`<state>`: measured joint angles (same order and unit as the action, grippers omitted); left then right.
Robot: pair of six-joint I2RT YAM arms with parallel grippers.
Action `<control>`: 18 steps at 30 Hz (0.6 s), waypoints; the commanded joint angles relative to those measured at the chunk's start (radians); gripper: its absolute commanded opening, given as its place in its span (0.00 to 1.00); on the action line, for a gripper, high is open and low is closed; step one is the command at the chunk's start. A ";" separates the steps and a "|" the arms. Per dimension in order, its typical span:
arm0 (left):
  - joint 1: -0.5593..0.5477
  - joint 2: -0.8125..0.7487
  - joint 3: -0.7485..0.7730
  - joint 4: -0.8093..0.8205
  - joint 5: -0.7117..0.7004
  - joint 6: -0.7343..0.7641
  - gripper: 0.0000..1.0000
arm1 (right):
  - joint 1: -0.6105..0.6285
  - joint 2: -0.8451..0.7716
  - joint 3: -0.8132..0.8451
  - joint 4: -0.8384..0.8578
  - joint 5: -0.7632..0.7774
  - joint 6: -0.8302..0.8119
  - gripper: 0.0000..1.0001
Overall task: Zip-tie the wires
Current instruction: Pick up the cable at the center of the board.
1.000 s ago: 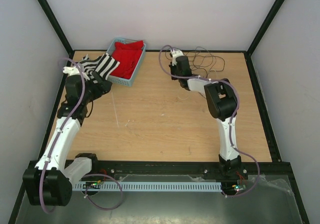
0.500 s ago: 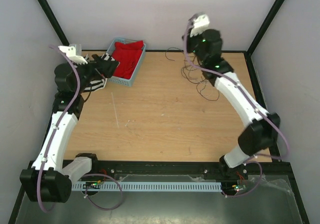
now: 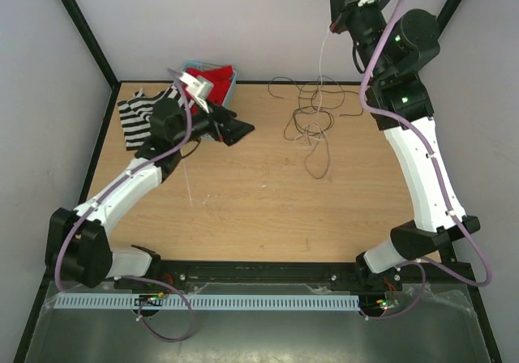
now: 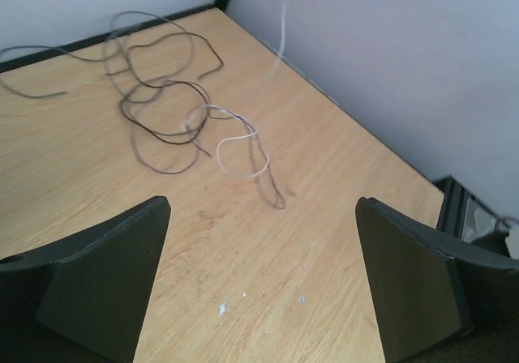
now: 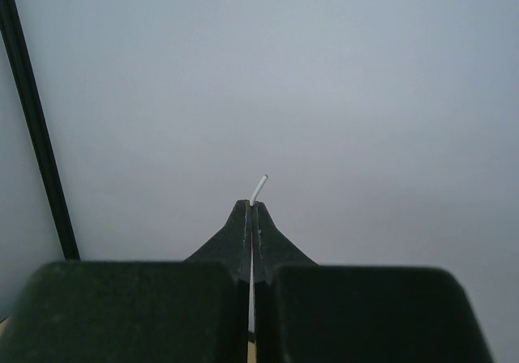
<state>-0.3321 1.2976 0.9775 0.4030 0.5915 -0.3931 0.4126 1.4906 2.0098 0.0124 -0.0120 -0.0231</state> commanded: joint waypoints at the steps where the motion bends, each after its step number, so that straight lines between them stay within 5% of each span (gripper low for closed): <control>1: -0.085 0.060 -0.045 0.194 -0.020 0.117 0.99 | 0.005 0.048 0.145 -0.066 0.010 -0.022 0.00; 9: -0.170 0.380 -0.024 0.616 -0.040 0.007 0.99 | 0.005 -0.011 0.169 -0.065 -0.006 -0.003 0.00; 18: -0.247 0.629 0.095 0.660 -0.133 0.078 0.99 | 0.003 -0.144 0.036 -0.066 0.005 -0.028 0.00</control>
<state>-0.5575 1.8973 1.0107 0.9421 0.4923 -0.3405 0.4126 1.4033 2.0747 -0.0612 -0.0154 -0.0349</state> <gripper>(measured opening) 0.991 0.009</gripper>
